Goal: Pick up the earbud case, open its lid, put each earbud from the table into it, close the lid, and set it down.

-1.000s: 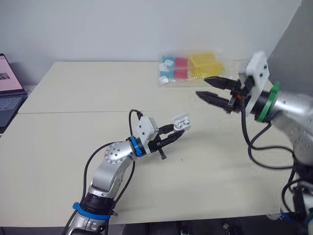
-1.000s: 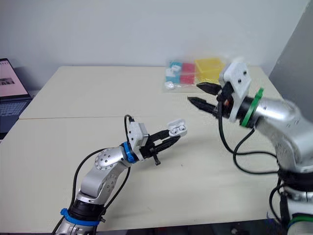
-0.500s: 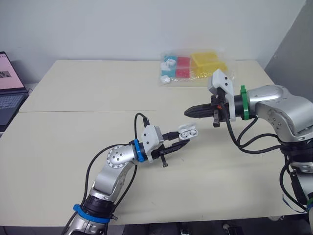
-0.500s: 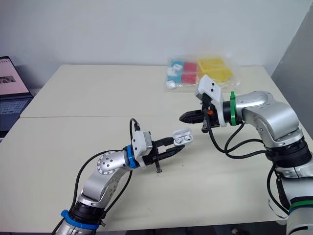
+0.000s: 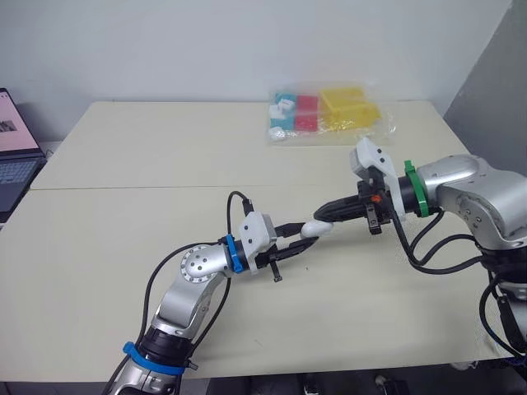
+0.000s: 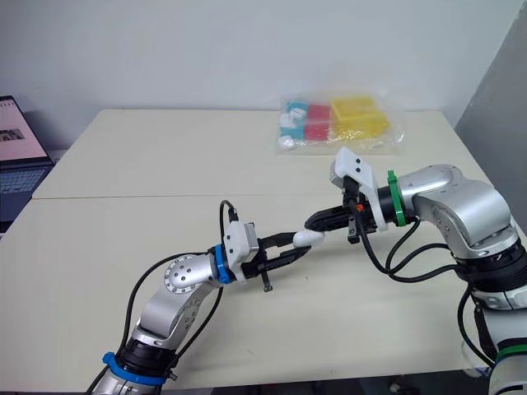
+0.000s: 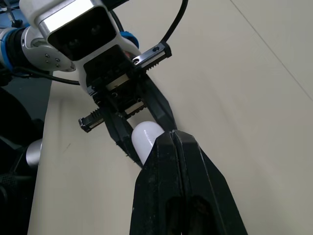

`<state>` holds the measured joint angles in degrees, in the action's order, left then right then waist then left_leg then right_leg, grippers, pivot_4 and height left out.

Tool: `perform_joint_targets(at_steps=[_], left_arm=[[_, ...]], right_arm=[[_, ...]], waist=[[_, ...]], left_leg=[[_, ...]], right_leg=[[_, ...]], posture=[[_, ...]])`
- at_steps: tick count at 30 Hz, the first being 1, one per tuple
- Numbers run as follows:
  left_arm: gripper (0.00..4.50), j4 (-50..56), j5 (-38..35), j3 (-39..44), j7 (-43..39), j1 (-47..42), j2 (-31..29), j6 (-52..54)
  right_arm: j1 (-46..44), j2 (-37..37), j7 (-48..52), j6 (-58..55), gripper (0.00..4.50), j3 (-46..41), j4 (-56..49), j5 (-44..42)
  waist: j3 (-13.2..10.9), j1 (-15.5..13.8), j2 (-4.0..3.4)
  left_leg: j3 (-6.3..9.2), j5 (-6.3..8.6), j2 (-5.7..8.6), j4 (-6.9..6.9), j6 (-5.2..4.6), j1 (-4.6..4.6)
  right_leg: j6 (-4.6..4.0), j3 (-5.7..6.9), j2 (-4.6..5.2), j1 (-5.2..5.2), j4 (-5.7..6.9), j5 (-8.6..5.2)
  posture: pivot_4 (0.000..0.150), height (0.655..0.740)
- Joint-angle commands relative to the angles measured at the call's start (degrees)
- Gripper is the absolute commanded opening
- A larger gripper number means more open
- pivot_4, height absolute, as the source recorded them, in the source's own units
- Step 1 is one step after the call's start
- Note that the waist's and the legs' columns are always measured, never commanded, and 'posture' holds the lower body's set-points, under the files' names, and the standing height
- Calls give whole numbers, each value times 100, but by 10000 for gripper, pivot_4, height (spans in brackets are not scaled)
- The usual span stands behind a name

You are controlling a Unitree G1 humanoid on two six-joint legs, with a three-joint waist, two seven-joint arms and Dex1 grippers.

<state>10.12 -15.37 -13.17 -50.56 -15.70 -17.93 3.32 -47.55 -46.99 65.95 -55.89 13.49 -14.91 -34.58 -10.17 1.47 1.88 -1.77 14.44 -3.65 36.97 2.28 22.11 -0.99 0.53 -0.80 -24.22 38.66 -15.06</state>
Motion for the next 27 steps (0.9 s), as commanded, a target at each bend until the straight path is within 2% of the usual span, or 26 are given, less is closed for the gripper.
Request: perform_joint_targets(at_steps=[1,6,9,13,16,21,25,27], left_arm=[[7863,142,-159,151,111,-192,77,-38],[7863,119,-133,93,49,-196,16,-4],[7863,58,-195,109,130,-219,-4,342],[7863,-236,-895,315,568,-638,184,2460],[7863,-498,-1591,493,776,-1107,220,4370],[7863,-856,-1853,593,825,-1513,127,5536],[7863,-1108,-2067,667,762,-1702,25,6232],[15063,-1206,-1980,616,773,-1760,-34,6227]], right_arm=[[192,-124,57,7,0,14,-223,35],[357,-96,-126,210,0,-81,-276,184],[552,-38,-349,538,0,-515,-390,217],[1598,-470,-554,1777,0,-1169,-820,832],[2382,-542,-835,1879,0,-1500,-1205,900],[3283,-479,-1146,1858,0,-1822,-1940,780],[3724,-546,-1218,2103,0,-1689,-2272,1021],[3762,-555,-1239,2244,0,-1632,-2239,1144]], waist=[[0,-2,0],[0,-3,0],[0,5,0],[-1,-99,2],[-2,-124,6],[-3,-52,6],[-3,-6,7],[-3,14,7]], left_leg=[[0,0,0,0,0,0],[1,0,1,1,0,1],[-2,0,1,1,0,-2],[9,0,3,2,0,4],[6,0,6,7,0,8],[8,0,5,3,1,-1],[13,-1,4,3,2,-11],[11,-1,6,5,3,-15]], right_leg=[[0,0,0,0,0,0],[0,1,0,1,0,0],[0,-2,0,1,1,0],[2,11,-1,3,-4,-1],[8,8,1,5,-6,1],[8,2,-4,5,0,0],[7,3,-7,7,10,0],[7,1,-5,8,16,0]], posture=[[1500,7400],[1500,7400],[1500,7400],[1500,7400],[1500,7400],[1500,7400],[1500,7400],[1500,7400]])
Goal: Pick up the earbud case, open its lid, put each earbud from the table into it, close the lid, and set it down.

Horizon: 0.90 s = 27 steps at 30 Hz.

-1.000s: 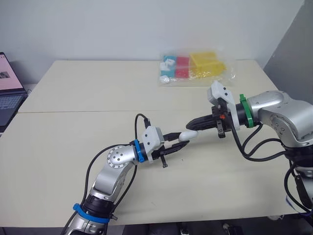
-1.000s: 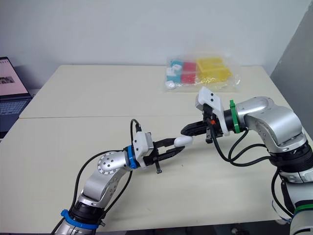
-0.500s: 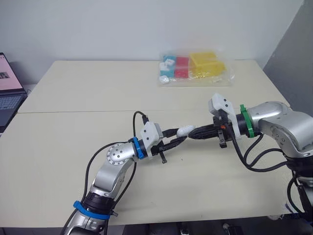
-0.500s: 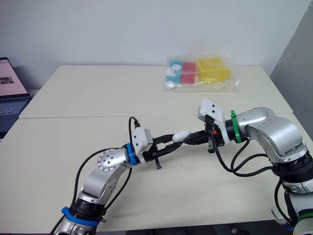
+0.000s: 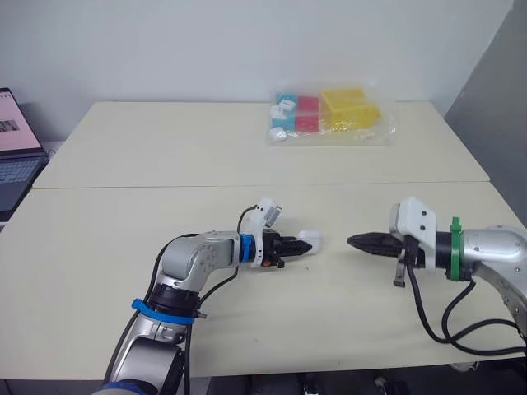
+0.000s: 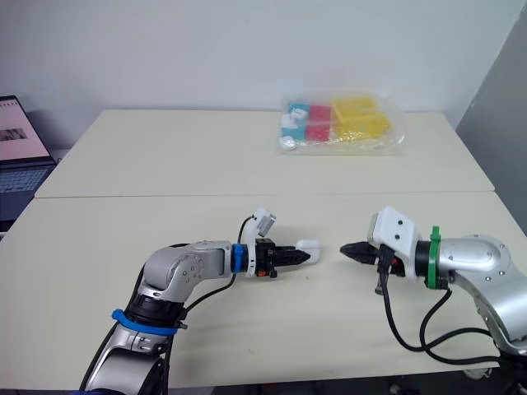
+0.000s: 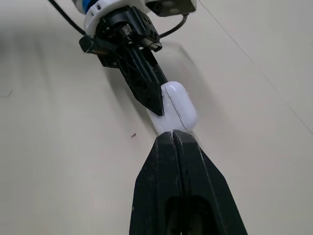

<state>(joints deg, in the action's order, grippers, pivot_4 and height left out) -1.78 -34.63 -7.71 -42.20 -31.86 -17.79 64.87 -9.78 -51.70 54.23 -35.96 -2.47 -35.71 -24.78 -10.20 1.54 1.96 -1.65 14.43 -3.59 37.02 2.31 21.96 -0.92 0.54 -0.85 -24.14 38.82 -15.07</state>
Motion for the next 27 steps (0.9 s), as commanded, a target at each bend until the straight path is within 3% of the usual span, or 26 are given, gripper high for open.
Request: perform_joint_targets(at_steps=[1,7,9,13,16,20,24,27], left_arm=[[17433,-96,-23,61,-52,-176,-87,99],[37331,49,47,-34,-181,-124,-575,148],[43273,410,134,-114,-447,45,-1081,-37],[44893,1265,840,-468,-1810,889,-2725,-1960],[45000,1144,1125,-33,-2009,1262,-3027,-3253],[45000,1772,1161,641,-2634,2017,-3624,-4396],[45000,2075,935,1170,-2290,2335,-3692,-4138],[45000,2168,1339,1212,-2118,2506,-3760,-4437]], right_arm=[[-33,-71,-79,254,0,-19,-130,175],[-102,-38,-63,199,0,-11,-123,57],[-141,-64,-30,204,0,5,-121,42],[-108,-242,471,285,0,-88,-80,-291],[-78,-418,665,403,5638,-181,103,-287],[-81,-853,1129,594,19155,-485,412,-303],[21,-1162,1503,1106,33989,-719,664,-156],[2,-1158,1586,1560,43811,-777,960,24]], waist=[[0,9,0],[0,12,0],[-2,31,3],[-5,105,5],[-8,16,1],[-13,-93,9],[-14,-148,7],[-15,-156,6]], left_leg=[[-1,0,2,1,0,-3],[1,-1,1,-2,2,-6],[-1,-1,0,-2,2,-5],[-1,0,-12,-16,4,-18],[1,0,-12,-18,4,-20],[-8,0,-2,-5,5,-2],[-21,2,-3,-9,6,0],[-16,3,0,-9,5,1]], right_leg=[[0,-1,1,2,3,0],[0,0,1,3,5,0],[-2,-2,1,2,4,0],[-10,-25,3,-5,6,-5],[-24,-4,8,-3,7,-13],[-20,7,17,-4,1,-11],[-14,-1,46,-4,-17,-10],[-13,8,44,-1,-20,-11]], posture=[[1500,7400],[1500,7400],[1500,7400],[1500,7400],[1500,7400],[1500,7400],[1500,7400],[1500,7400]])
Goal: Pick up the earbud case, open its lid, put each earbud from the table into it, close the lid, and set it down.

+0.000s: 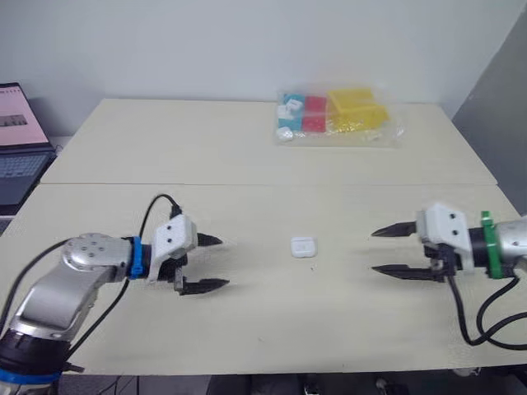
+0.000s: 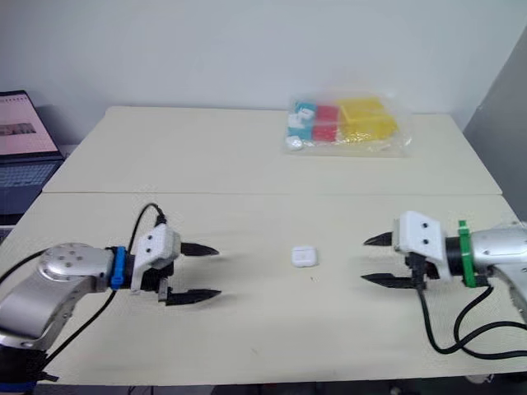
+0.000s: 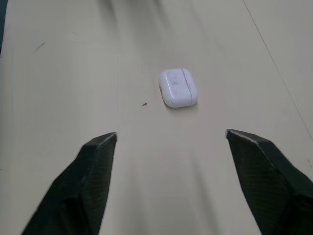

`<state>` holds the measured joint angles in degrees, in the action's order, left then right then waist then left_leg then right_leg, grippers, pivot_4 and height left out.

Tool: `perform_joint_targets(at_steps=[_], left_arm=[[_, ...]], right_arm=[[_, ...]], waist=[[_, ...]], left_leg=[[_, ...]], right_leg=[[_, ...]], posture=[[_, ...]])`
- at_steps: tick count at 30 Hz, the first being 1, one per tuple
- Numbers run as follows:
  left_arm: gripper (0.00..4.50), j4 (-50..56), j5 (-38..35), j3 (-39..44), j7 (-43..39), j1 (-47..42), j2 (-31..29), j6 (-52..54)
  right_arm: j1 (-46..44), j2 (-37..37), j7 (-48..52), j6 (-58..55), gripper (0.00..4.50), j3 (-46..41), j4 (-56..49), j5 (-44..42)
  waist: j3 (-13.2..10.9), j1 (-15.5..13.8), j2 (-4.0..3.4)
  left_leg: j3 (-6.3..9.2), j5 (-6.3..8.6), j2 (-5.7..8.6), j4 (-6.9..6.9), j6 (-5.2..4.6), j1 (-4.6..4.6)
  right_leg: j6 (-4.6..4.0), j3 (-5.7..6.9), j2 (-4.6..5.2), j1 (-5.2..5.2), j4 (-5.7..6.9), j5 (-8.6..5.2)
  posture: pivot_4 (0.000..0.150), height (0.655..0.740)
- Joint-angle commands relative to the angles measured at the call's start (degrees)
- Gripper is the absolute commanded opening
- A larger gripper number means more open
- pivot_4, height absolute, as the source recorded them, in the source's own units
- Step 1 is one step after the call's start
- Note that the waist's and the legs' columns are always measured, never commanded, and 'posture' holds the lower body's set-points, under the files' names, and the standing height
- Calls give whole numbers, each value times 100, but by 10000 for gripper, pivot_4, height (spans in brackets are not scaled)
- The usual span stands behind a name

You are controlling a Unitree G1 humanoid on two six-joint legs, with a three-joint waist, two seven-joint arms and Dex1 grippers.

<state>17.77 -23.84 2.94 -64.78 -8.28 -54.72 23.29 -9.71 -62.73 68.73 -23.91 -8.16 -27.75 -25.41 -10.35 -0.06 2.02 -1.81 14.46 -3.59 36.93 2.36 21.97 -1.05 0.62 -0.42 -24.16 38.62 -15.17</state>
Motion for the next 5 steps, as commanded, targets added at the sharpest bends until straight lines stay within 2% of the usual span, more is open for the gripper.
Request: perform_joint_targets(at_steps=[1,5], left_arm=[[45000,232,407,172,174,251,-123,-421],[45000,151,202,155,176,75,77,-349]], right_arm=[[5,-74,191,369,43811,-250,225,40],[-90,12,175,538,43811,-180,468,87]], waist=[[0,12,0],[-1,18,1]], left_leg=[[-1,0,0,0,0,0],[-2,0,-5,-1,0,-1]], right_leg=[[0,-1,-1,0,1,0],[0,-2,-5,-2,5,0]], posture=[[1500,7400],[1500,7400]])
